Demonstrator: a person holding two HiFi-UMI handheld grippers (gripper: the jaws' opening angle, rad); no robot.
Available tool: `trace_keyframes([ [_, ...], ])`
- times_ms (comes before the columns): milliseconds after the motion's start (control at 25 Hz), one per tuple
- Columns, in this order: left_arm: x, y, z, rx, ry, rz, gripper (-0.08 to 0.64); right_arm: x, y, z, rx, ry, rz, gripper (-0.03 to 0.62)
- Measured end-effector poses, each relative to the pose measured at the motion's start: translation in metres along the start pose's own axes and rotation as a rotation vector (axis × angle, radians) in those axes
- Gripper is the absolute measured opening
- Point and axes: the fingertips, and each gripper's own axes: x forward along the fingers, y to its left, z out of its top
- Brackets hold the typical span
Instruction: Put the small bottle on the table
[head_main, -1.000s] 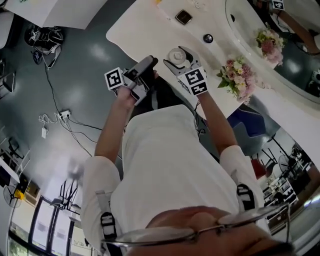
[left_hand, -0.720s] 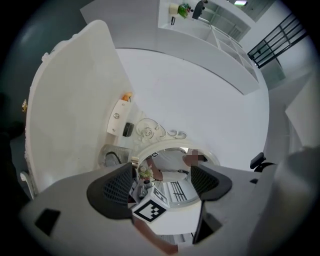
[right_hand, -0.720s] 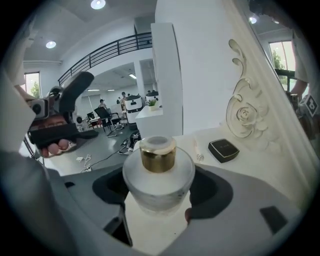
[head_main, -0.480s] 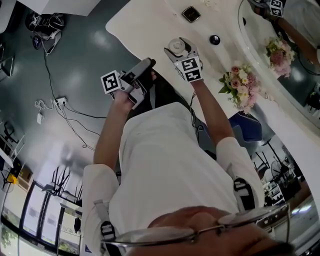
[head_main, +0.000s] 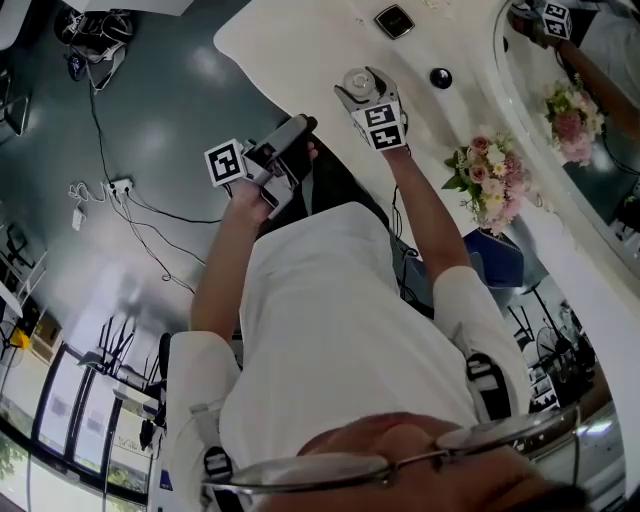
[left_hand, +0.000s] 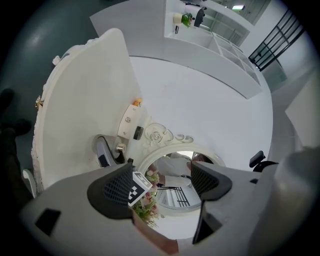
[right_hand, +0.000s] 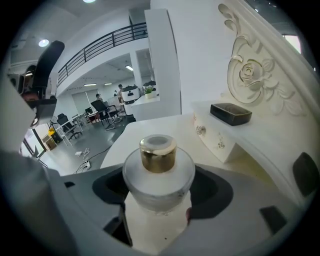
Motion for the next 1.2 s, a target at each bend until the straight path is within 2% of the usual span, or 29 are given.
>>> trace_keyframes([
  [600, -0.014, -0.002, 0.004, 0.029, -0.051, 0.020, 0.364, 0.011, -0.001, -0.007, -0.051, 0.026, -0.023, 0.344],
  [920, -0.011, -0.014, -0.005, 0.063, -0.040, 0.009, 0.364, 0.006, 0.004, -0.002, -0.067, 0.041, -0.001, 0.359],
  [1040, -0.010, -0.024, -0.005, 0.113, -0.027, 0.009, 0.364, -0.004, 0.006, 0.006, -0.073, 0.033, -0.011, 0.364],
  [1200, -0.010, -0.040, -0.008, 0.234, 0.021, 0.029, 0.364, -0.028, 0.010, 0.017, -0.066, 0.026, -0.054, 0.359],
])
